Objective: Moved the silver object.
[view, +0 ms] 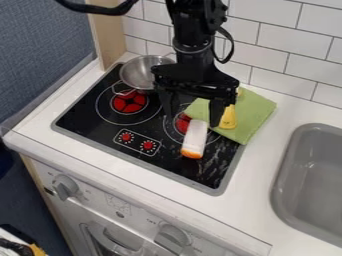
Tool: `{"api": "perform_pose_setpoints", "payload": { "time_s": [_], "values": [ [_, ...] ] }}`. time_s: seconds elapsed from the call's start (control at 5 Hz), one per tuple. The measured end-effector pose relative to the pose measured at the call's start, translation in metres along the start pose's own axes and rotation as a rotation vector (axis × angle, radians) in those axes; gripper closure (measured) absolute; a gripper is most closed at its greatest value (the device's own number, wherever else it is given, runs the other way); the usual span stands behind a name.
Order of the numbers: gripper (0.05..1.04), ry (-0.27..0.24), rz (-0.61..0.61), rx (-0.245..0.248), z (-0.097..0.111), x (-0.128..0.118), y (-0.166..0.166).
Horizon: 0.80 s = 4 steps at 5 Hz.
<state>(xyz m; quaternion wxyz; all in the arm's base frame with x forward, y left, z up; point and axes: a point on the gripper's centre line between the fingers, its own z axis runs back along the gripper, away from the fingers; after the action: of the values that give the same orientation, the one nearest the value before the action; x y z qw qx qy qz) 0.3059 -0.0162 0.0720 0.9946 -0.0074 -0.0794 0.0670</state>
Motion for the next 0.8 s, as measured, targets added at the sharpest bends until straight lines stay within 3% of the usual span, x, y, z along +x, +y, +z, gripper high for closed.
{"api": "perform_pose_setpoints", "payload": {
  "time_s": [0.2, 0.6, 0.8],
  "values": [
    [0.083, 0.033, 0.005, 0.001, -0.008, -0.003, 0.000],
    [0.083, 0.046, 0.112, -0.035, -0.035, 0.078, 0.040],
    [0.083, 0.062, 0.095, -0.026, -0.047, 0.100, 0.048]
  ]
}}
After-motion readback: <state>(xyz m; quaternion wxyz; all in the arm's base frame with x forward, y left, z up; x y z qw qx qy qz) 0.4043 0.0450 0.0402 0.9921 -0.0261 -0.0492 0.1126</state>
